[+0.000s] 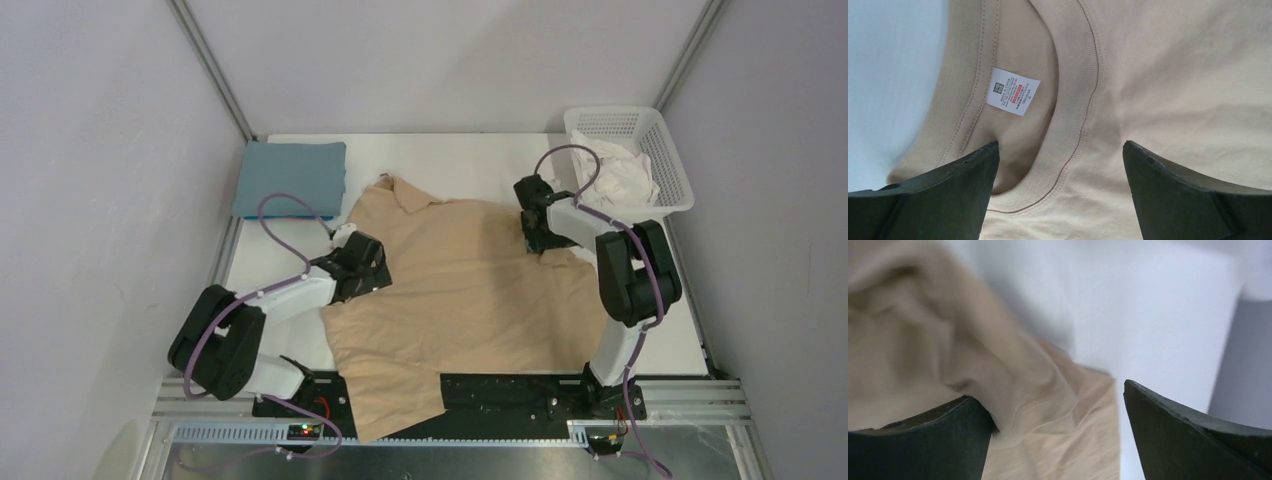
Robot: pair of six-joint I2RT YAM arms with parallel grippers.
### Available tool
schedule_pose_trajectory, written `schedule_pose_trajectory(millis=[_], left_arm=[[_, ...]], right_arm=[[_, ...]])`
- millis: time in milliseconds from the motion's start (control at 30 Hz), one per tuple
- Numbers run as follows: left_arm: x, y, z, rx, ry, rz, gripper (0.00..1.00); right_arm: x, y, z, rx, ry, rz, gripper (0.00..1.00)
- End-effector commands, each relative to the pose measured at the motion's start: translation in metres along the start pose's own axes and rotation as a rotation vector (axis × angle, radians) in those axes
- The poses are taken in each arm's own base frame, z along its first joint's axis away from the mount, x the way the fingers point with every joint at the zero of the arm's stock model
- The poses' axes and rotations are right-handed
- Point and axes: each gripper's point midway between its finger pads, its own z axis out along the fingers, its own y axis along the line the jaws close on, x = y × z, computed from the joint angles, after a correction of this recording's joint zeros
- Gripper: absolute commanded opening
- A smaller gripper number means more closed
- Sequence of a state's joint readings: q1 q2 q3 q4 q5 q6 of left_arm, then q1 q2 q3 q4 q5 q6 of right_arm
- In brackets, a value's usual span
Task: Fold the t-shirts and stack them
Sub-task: Flatten out the tshirt
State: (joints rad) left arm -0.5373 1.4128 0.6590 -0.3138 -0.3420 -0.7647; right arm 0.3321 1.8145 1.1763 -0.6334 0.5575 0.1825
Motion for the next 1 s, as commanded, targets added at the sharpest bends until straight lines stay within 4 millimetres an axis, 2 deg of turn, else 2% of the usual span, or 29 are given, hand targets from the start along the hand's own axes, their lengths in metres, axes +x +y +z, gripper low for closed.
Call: schedule_pose_trajectory(millis=[0,33,100,267,333,400,433,467,500,533,567,600,633,667,700,733,767,800,867,900,933,967], left_arm=[[0.032,0.052,0.006,-0.143,0.068,-0.042,1.00],[0.035,0.055,0.005,-0.148,0.073,-0.045,1.00],[0.034,0.056,0.004,-0.141,0.068,-0.049,1.00],[0.024,0.050,-0.001,-0.117,0.038,-0.055,1.00],[0.019,0.045,-0.004,-0.097,0.029,-0.057,1.00],[0.011,0.037,-0.009,-0.062,0.015,-0.064,1.00],[0.006,0.030,-0.013,-0.030,0.008,-0.065,1.00],[0.003,0.025,-0.016,-0.007,0.008,-0.066,1.00],[-0.004,0.018,-0.021,0.021,-0.009,-0.068,1.00],[-0.005,0.015,-0.024,0.042,-0.009,-0.062,1.00],[-0.010,0.011,-0.029,0.066,-0.026,-0.067,1.00],[-0.012,0.009,-0.032,0.079,-0.033,-0.065,1.00],[-0.015,0.008,-0.037,0.097,-0.048,-0.071,1.00],[-0.016,0.007,-0.040,0.111,-0.054,-0.076,1.00],[-0.017,0.006,-0.044,0.129,-0.066,-0.083,1.00],[-0.017,0.004,-0.047,0.146,-0.065,-0.085,1.00],[-0.016,0.002,-0.051,0.165,-0.072,-0.085,1.00],[-0.015,0.000,-0.053,0.184,-0.064,-0.078,1.00],[-0.007,-0.008,-0.057,0.225,-0.042,-0.050,1.00],[-0.003,-0.011,-0.058,0.237,-0.026,-0.037,1.00],[0.004,-0.016,-0.058,0.259,0.001,-0.010,1.00],[0.008,-0.019,-0.058,0.266,0.013,0.005,1.00]], right_arm=[[-0.050,-0.074,-0.006,0.326,-0.113,0.148,0.99],[-0.059,-0.090,-0.011,0.382,-0.137,0.195,0.99],[-0.069,-0.100,-0.020,0.397,-0.172,0.269,0.99],[-0.084,-0.111,-0.039,0.337,-0.236,0.435,0.99],[-0.085,-0.104,-0.046,0.251,-0.234,0.461,0.99],[-0.083,-0.083,-0.053,0.116,-0.225,0.435,1.00],[-0.081,-0.062,-0.059,-0.004,-0.217,0.413,0.99],[-0.078,-0.051,-0.063,-0.062,-0.212,0.395,0.99],[-0.070,-0.030,-0.071,-0.170,-0.196,0.375,0.99],[-0.068,-0.023,-0.081,-0.222,-0.208,0.376,0.99],[-0.056,-0.005,-0.084,-0.290,-0.188,0.359,0.99],[-0.054,0.002,-0.098,-0.332,-0.215,0.352,0.99],[-0.040,0.012,-0.097,-0.364,-0.197,0.347,0.99],[-0.036,0.019,-0.110,-0.407,-0.218,0.343,0.99],[-0.021,0.026,-0.107,-0.419,-0.194,0.348,0.99],[-0.014,0.033,-0.117,-0.460,-0.204,0.347,0.99],[0.000,0.039,-0.114,-0.473,-0.175,0.355,0.99],[0.009,0.048,-0.121,-0.517,-0.169,0.347,0.99],[0.042,0.062,-0.114,-0.545,-0.109,0.329,0.99],[0.049,0.066,-0.113,-0.554,-0.100,0.338,0.99],[0.065,0.069,-0.109,-0.552,-0.076,0.330,0.99],[0.070,0.071,-0.107,-0.558,-0.067,0.354,0.99]])
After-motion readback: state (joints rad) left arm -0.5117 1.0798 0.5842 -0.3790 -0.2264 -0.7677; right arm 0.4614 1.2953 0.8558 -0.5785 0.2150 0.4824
